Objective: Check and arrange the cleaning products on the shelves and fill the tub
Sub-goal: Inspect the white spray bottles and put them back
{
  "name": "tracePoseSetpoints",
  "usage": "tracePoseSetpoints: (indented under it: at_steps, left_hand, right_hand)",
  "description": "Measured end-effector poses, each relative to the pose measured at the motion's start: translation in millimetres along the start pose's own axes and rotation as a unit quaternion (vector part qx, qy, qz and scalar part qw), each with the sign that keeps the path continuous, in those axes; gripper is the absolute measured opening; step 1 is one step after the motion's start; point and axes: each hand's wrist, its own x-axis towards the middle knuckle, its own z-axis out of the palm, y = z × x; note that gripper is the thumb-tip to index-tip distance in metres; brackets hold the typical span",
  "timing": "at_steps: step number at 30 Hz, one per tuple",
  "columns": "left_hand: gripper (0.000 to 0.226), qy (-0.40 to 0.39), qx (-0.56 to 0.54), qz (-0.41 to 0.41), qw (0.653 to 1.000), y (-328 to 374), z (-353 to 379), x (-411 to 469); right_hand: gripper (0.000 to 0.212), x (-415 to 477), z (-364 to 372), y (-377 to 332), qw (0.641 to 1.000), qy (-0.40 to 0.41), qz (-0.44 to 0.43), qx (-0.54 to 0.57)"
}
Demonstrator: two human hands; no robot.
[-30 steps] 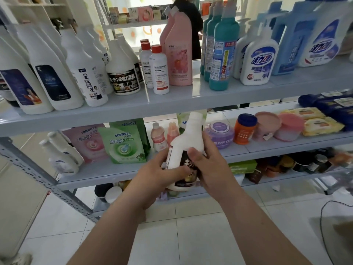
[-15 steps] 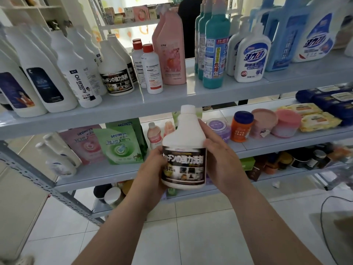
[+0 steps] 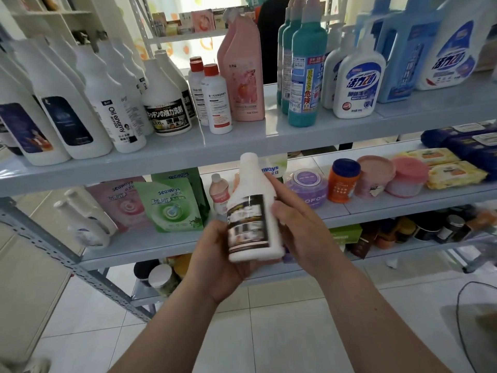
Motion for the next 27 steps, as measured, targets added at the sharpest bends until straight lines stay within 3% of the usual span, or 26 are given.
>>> tracePoseSetpoints:
  at_steps: [4,7,11,13,19,22,24,27]
  left_hand:
    - [0.028,0.080,0.152,0.142,0.975,2.6,11.0,-8.3]
    - [0.041,0.081,0.238,0.197,0.948,-3.5,16.5,-15.4]
    - [0.051,0.029,0.457,0.259,0.850,-18.8,18.3,-26.2]
    - [0.055,0.027,0.498,0.262,0.826,-19.4,17.1,-27.5]
    - [0.050,0.044,0.492,0.277,0.824,-10.0,8.1,-26.0]
    - [0.046,0.095,0.460,0.297,0.831,3.1,-5.5,-17.9]
    - [0.050,0.137,0.428,0.311,0.837,13.6,-12.7,-14.6]
    - [0.033,0.175,0.339,0.335,0.862,26.3,-18.5,-14.2]
  right_hand:
    - [0.036,11.5,6.2,4.1,0.994,0.097,0.049,0.031]
    - [0.047,16.8,9.4,12.2,0.968,0.184,0.114,0.129]
    - [0.060,16.0,5.6,24.3,0.953,0.148,0.149,0.221]
    - [0.065,15.3,3.4,31.1,0.942,0.125,0.153,0.271]
    - [0.056,26.3,6.1,37.1,0.954,0.115,0.143,0.237]
    - [0.052,32.1,16.0,32.5,0.965,0.112,0.101,0.215]
    - [0.046,34.4,22.2,25.8,0.978,0.094,0.069,0.175]
    - [0.049,37.5,28.2,14.4,0.996,0.051,0.022,0.067]
